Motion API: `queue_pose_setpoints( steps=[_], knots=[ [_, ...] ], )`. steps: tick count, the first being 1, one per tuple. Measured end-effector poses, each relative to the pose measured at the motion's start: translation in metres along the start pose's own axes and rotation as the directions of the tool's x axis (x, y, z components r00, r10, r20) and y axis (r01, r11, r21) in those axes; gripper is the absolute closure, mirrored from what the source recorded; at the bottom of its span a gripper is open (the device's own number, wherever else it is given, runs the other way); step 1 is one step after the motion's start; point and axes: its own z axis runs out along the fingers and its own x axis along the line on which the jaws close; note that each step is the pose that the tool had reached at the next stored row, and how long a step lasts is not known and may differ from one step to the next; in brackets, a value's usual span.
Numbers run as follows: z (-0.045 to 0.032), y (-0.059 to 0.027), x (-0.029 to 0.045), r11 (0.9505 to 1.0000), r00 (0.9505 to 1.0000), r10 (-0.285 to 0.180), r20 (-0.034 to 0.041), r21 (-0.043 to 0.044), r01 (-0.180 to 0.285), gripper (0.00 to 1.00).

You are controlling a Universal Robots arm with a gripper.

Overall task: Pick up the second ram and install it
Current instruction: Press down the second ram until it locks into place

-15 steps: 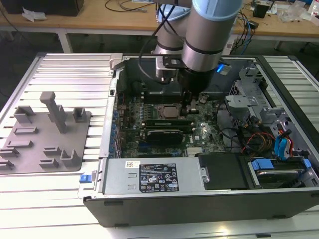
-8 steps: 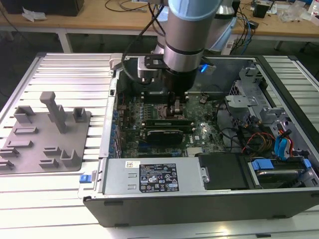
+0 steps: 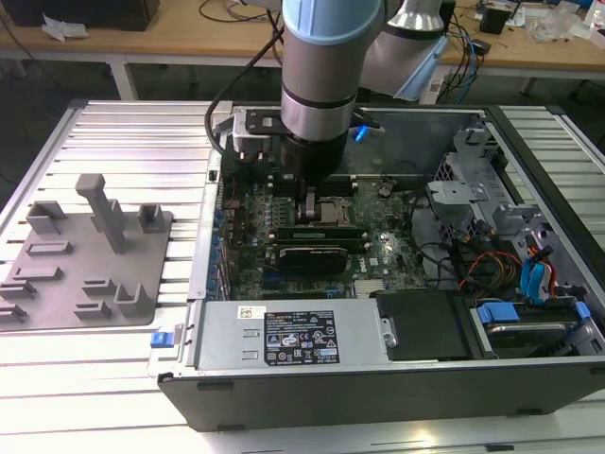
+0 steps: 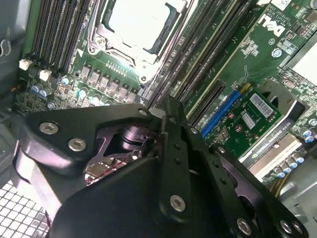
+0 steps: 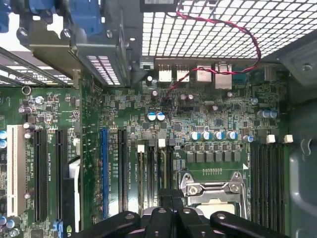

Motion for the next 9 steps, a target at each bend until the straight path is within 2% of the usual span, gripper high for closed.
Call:
queue_pose_setpoints(
  steps=[9],
  knots=[
    [0.0170,0.0009,0.0015,1.0000,1.0000,0.000,-0.0003,-0.0002,0.000,0.92]
  ],
)
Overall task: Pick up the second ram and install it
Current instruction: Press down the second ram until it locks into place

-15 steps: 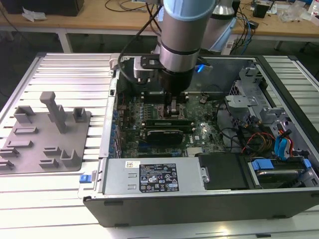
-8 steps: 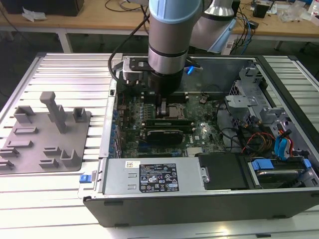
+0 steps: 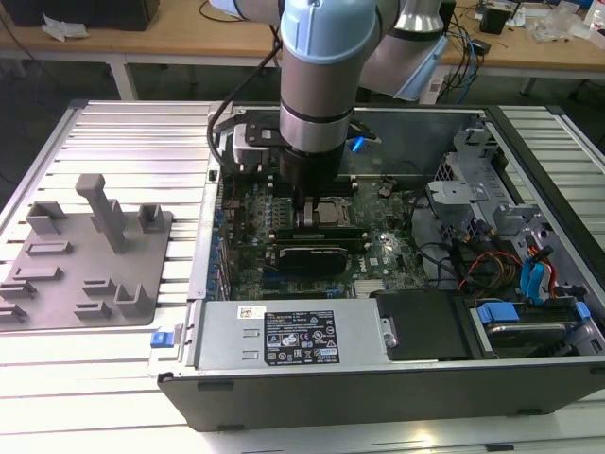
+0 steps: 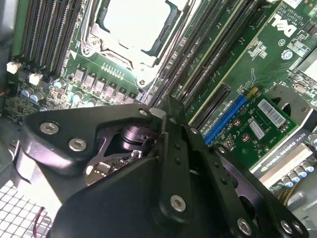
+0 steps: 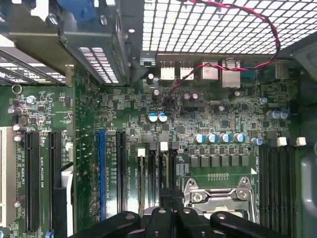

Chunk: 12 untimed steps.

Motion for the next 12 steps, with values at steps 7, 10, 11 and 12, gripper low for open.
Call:
queue_pose_setpoints(
  steps=[7,10,11,12],
  knots=[
    [-0.0035,-0.0001,-0.0003,1.0000,1.0000,0.000,0.0012,0.0007,0.000,0.92],
    [-0.0241,0.0005,-0.0019,1.0000,1.0000,0.000,0.0005,0.0003,0.000,0.92],
    [-0.0302,0.0007,-0.0024,1.0000,1.0000,0.000,0.0005,0.0004,0.000,0.92],
    [-0.0310,0.0007,-0.0025,1.0000,1.0000,0.000,0.0005,0.0005,0.000,0.92]
  ],
)
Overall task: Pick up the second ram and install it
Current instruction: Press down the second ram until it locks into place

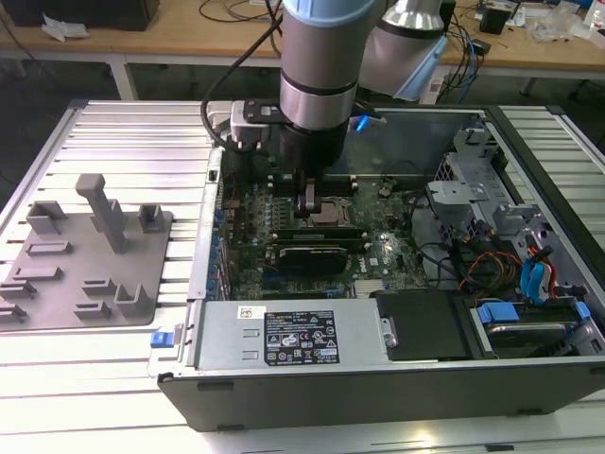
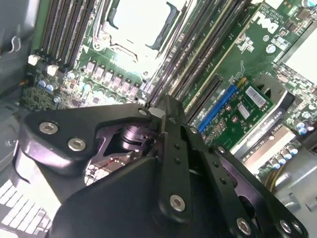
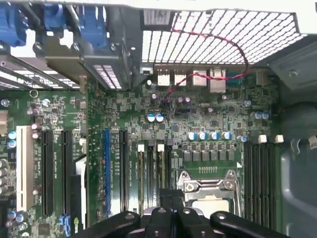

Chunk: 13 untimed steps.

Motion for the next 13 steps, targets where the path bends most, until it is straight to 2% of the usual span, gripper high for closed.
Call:
queue_pose_setpoints(
  steps=[3,4,6,8,10,13],
  knots=[
    [-0.0005,-0.0007,0.0000,1.0000,1.0000,0.000,-0.0004,-0.0002,0.000,0.92],
    [-0.0006,-0.0051,-0.0001,1.0000,1.0000,0.000,-0.0004,-0.0003,0.000,0.92],
    [-0.0008,-0.0172,-0.0002,1.0000,1.0000,0.000,-0.0004,-0.0002,0.000,0.92],
    [-0.0013,-0.0357,-0.0004,1.0000,1.0000,0.000,-0.0005,-0.0002,0.000,0.92],
    [-0.0050,-0.0361,-0.0008,1.0000,1.0000,0.000,0.0000,-0.0002,0.000,0.92],
    [-0.0052,-0.0361,-0.0008,1.0000,1.0000,0.000,0.0008,-0.0003,0.000,0.92]
  ],
)
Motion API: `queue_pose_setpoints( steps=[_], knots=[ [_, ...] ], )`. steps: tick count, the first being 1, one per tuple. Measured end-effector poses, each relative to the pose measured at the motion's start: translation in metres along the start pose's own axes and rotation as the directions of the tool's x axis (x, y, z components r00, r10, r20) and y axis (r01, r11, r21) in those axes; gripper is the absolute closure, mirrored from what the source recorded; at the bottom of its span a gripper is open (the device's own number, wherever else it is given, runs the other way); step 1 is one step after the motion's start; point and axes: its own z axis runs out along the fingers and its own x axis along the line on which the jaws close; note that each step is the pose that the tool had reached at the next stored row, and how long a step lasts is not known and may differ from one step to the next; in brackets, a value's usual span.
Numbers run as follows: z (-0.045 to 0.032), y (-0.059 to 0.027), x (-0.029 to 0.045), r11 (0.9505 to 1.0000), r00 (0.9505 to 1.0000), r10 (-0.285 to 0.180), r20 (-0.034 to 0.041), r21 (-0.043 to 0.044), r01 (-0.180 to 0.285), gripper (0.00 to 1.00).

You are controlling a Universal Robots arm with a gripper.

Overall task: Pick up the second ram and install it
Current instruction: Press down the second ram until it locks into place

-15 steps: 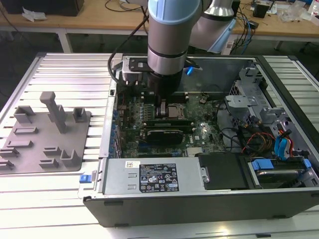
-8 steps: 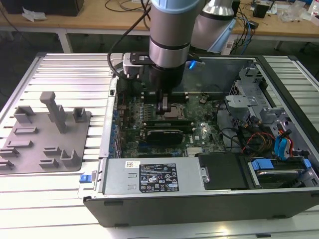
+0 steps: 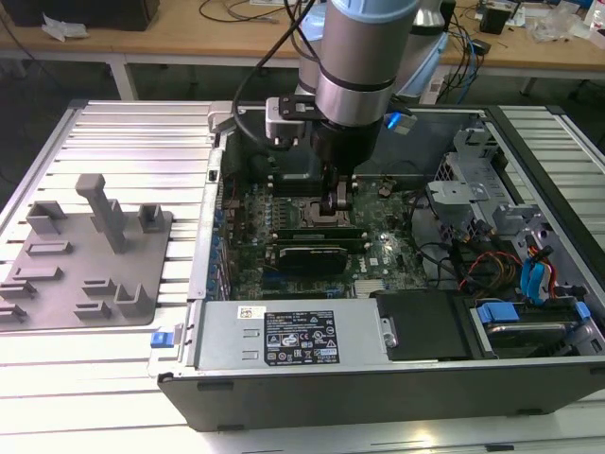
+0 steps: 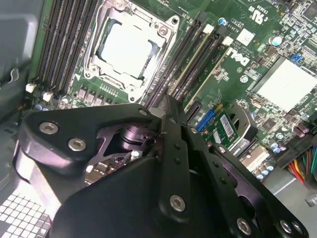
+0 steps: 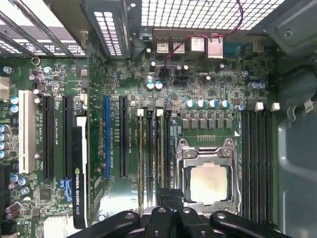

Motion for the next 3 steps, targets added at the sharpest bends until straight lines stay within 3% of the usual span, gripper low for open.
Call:
queue_pose_setpoints(
  steps=[3],
  knots=[
    [0.0000,0.0000,0.0000,1.0000,1.0000,0.000,0.0011,0.0000,0.000,0.92]
  ],
)
